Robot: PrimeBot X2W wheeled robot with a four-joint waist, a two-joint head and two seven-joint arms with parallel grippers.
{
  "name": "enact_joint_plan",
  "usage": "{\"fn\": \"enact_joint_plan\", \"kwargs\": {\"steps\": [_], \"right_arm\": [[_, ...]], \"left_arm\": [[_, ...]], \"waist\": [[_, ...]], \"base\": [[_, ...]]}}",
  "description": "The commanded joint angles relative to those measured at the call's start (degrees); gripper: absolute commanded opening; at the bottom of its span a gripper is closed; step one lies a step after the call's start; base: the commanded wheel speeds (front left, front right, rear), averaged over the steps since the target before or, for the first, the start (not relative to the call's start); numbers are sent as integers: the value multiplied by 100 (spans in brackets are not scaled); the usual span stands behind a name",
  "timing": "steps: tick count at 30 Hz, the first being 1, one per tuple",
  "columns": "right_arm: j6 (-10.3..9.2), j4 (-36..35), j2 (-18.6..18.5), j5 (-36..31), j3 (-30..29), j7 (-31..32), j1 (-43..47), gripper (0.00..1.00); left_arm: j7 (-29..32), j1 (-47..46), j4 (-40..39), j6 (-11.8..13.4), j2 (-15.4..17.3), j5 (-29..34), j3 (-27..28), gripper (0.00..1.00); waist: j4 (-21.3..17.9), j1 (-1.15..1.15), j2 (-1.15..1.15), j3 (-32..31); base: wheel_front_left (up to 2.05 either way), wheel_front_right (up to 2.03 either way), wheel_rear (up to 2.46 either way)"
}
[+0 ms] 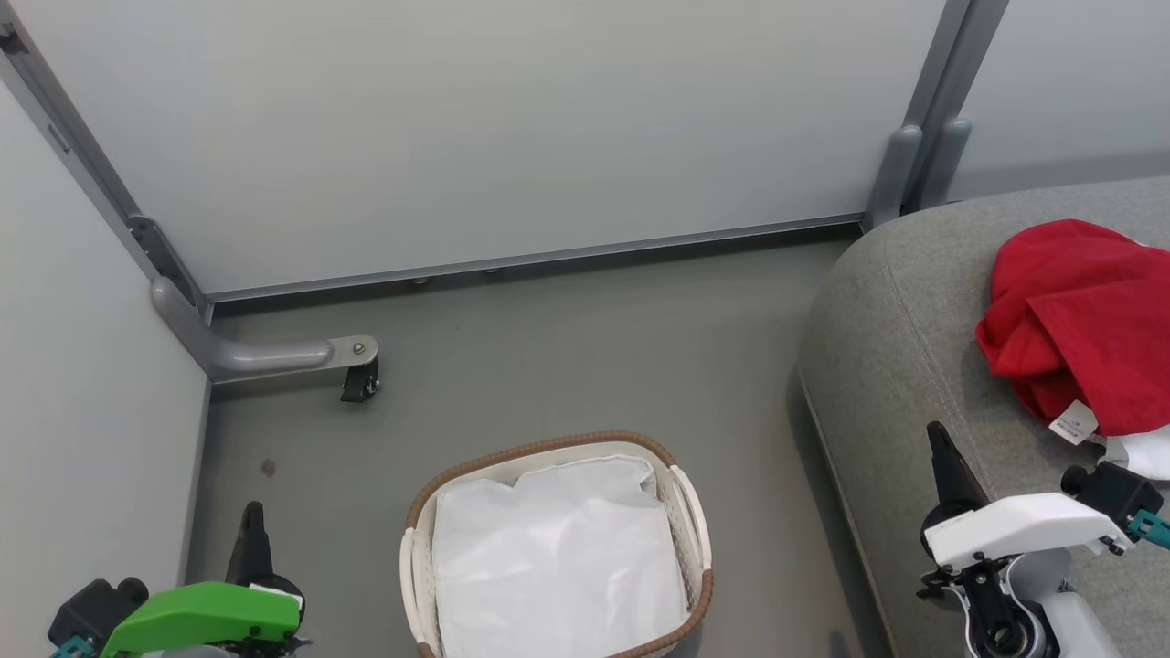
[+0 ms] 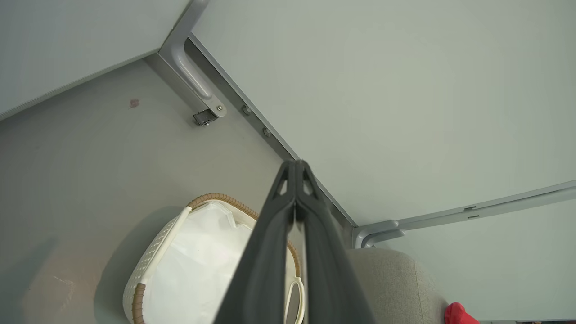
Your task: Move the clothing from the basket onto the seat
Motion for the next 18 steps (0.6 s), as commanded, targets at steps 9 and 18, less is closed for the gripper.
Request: {"fn": "enact_joint_plan", "kwargs": {"steps": [9, 18], "right_arm": [[-3, -200, -42, 742, -79, 169, 45, 0], [-4, -298, -47, 1314, -125, 312, 79, 0]], "left_arm": [[167, -157, -240, -34, 43, -648, 38, 0], [308, -176, -366, -38, 47, -1140, 60, 0]], "waist": [[-9, 0, 0, -8], [-18, 0, 0, -16]], "base": [[0, 0, 0], [0, 0, 0]]}}
